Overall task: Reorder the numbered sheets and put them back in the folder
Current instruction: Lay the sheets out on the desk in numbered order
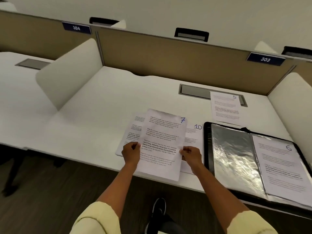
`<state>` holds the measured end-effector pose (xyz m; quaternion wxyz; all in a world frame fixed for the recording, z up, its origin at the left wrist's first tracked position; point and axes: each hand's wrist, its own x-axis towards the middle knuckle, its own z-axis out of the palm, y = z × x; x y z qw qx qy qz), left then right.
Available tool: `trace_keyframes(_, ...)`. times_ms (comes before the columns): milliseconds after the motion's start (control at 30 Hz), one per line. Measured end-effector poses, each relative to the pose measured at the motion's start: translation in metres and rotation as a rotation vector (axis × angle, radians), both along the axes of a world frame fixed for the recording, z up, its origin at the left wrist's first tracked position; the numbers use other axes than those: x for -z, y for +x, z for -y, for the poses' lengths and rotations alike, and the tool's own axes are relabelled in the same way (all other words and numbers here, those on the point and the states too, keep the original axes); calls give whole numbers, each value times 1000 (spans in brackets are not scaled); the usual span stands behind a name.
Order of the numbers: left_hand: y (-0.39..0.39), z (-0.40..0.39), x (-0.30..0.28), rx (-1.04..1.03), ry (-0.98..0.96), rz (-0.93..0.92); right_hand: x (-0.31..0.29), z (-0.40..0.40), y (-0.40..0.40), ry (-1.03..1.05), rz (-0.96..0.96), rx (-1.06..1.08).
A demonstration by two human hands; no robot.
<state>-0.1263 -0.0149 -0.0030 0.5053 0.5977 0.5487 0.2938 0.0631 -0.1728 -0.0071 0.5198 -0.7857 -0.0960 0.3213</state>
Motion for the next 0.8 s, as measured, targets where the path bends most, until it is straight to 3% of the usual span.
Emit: trace_keyframes(800, -15, -192, 8, -82, 48, -220, 19, -197, -15, -44, 13, -100)
